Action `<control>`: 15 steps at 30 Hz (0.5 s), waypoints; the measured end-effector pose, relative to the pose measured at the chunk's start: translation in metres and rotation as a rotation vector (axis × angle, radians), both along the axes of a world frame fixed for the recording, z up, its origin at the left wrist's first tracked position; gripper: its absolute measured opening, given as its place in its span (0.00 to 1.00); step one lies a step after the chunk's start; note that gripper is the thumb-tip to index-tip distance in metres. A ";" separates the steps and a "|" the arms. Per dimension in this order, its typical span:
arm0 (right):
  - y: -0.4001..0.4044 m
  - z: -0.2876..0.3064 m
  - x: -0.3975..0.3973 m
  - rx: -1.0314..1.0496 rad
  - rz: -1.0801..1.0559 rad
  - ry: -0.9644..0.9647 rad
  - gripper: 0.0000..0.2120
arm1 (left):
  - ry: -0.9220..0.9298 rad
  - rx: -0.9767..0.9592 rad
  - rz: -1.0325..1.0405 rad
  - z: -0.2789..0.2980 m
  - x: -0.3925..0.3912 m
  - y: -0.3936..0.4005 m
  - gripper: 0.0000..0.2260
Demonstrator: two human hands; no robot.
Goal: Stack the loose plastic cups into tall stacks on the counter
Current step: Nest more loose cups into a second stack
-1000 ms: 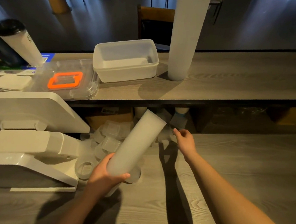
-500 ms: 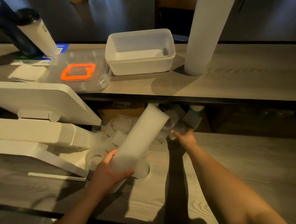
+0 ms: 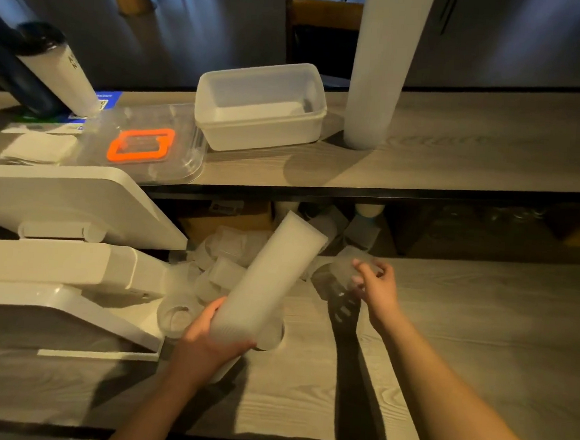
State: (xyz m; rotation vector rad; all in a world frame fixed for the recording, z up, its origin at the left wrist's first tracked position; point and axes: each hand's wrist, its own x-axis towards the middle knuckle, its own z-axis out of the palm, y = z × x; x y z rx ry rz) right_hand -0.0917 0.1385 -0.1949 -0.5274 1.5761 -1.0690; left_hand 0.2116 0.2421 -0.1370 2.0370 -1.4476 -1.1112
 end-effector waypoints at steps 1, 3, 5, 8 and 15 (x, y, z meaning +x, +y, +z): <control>0.004 0.012 -0.003 -0.059 -0.026 -0.010 0.28 | 0.018 0.022 -0.007 0.001 -0.001 0.000 0.38; 0.009 0.036 -0.009 -0.162 -0.069 -0.046 0.21 | 0.049 0.055 -0.032 0.000 0.000 -0.002 0.40; 0.011 0.058 -0.014 -0.240 -0.077 -0.104 0.19 | 0.060 0.067 -0.062 0.001 0.000 -0.001 0.42; 0.013 0.090 -0.016 -0.313 0.004 -0.142 0.21 | 0.043 0.068 -0.098 0.003 0.001 0.001 0.47; 0.027 0.132 -0.010 -0.403 0.291 0.202 0.11 | -0.002 -0.031 -0.230 0.007 0.006 0.007 0.44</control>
